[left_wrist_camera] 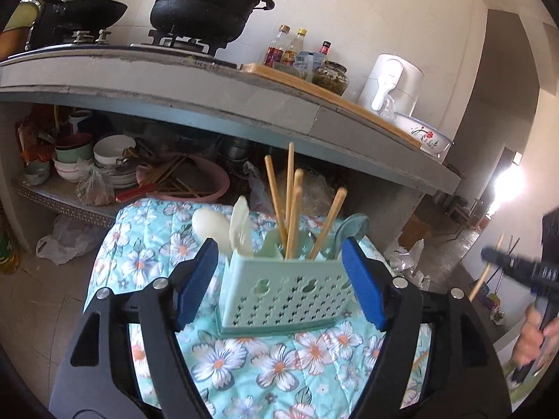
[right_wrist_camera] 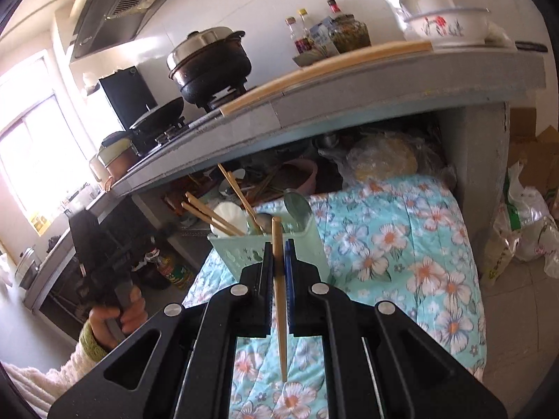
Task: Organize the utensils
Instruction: 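Open the left tool to release its chopstick while the right tool lowers its chopstick in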
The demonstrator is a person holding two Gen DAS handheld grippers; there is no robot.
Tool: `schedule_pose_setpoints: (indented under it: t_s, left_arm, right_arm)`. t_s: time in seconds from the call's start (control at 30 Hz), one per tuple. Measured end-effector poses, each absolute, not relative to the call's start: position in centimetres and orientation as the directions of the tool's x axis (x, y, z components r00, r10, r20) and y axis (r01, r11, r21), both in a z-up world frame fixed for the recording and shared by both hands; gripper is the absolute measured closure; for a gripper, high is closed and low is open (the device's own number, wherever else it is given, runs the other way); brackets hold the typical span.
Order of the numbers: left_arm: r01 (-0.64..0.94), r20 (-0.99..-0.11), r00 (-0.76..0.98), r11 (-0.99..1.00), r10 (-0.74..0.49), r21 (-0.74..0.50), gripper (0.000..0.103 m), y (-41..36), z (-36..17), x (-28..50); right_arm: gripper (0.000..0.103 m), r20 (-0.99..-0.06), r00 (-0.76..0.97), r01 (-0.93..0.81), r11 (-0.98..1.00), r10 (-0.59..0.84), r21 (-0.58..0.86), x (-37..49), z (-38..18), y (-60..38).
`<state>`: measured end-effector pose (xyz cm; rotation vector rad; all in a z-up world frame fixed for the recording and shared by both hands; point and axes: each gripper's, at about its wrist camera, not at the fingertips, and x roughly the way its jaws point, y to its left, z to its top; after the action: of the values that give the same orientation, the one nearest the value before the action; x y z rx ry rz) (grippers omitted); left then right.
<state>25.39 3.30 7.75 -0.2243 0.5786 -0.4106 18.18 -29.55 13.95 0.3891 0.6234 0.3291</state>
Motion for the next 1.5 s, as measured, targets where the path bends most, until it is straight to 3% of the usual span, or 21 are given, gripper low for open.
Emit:
schedule_pose_setpoints:
  t_s: [0.27, 0.5, 0.93, 1.23, 1.5]
  left_arm:
    - [0.198, -0.606, 0.708, 0.926, -0.363, -0.322, 0.028, 6.5, 0.8, 20.5]
    - [0.130, -0.672, 0.679, 0.950, -0.295, -0.285, 0.028, 8.8, -2.5, 17.5]
    - [0.086, -0.679, 0.690, 0.960, -0.250, -0.266, 0.028, 11.1, -2.7, 18.0]
    - [0.092, -0.689, 0.680, 0.961, -0.252, -0.261, 0.028, 10.7, -3.2, 18.4]
    - [0.116, -0.678, 0.689, 0.963, -0.255, -0.244, 0.027, 9.7, -2.2, 17.8]
  right_arm:
    - [0.096, -0.352, 0.833, -0.286, 0.876, 0.428, 0.388, 23.7, 21.7, -26.6]
    - [0.096, -0.295, 0.862, -0.311, 0.889, 0.413, 0.336, 28.5, 23.9, -23.4]
    - [0.096, -0.370, 0.869, -0.276, 0.943, 0.328, 0.187, 33.7, 19.4, -19.0]
    - [0.096, -0.383, 0.853, -0.302, 0.934, 0.354, 0.189, 33.8, 18.3, -18.4]
    - [0.095, -0.511, 0.766, -0.352, 0.919, 0.391, 0.176, 32.2, 14.4, -17.0]
